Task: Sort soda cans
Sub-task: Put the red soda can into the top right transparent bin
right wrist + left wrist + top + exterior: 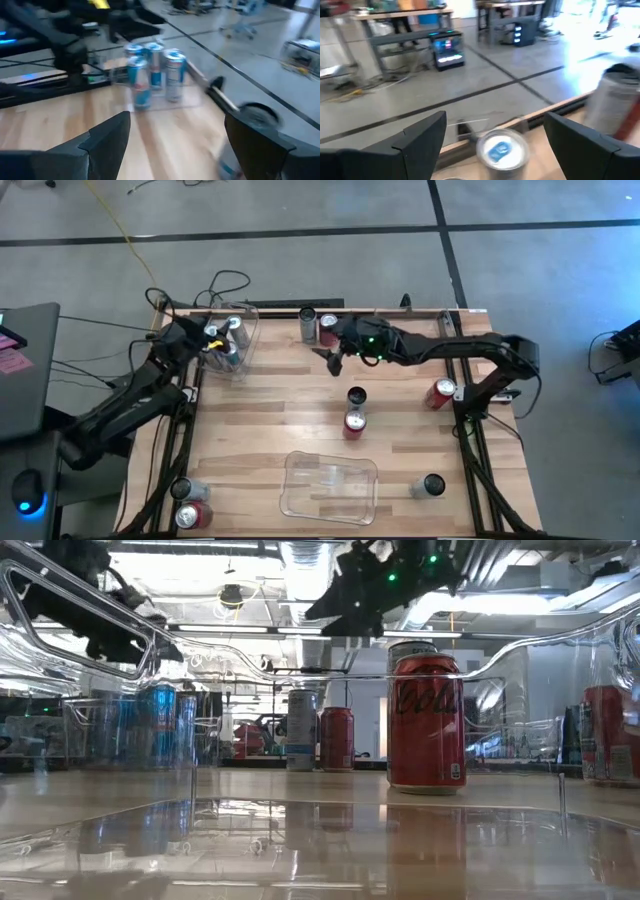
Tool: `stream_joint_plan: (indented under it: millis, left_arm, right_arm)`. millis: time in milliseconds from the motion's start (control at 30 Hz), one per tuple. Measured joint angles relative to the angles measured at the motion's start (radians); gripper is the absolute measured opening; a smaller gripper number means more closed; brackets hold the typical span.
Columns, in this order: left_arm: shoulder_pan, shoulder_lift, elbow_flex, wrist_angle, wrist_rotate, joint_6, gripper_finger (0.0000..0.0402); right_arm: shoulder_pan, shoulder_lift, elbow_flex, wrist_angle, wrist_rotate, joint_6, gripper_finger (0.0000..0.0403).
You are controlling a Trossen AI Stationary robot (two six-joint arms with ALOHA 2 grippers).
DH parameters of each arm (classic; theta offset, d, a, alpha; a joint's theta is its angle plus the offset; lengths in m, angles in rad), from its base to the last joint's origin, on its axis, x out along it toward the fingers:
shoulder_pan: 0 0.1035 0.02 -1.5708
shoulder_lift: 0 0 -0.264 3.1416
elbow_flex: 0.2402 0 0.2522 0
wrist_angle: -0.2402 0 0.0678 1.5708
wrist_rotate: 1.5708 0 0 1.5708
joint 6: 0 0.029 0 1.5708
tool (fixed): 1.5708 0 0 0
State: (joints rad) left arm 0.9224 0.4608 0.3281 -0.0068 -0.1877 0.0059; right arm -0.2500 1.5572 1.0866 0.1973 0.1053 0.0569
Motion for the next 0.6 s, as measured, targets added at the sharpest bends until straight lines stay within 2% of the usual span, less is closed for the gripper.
stream_joint_plan:
  millis: [200, 400, 533, 600]
  left_arm:
    - [-0.056, -0.025, 0.004, 0.024, 0.172, 0.008, 0.0332]
    - [-0.141, -0.011, 0.004, 0.132, 0.21, 0.009, 0.0332]
    - [-0.186, 0.018, 0.004, 0.227, 0.21, 0.005, 0.0332]
    - [-0.202, 0.042, 0.004, 0.287, 0.21, -0.011, 0.0332]
  right_arm:
    - [-0.084, -0.11, 0.0, -0.202, 0.024, 0.022, 0.0342]
    - [-0.2, -0.169, 0.0, -0.395, -0.007, 0.083, 0.0342]
    - [-0.271, -0.134, 0.001, -0.379, -0.152, 0.058, 0.0342]
    - [-0.282, -0.083, 0.004, -0.353, -0.187, 0.021, 0.0342]
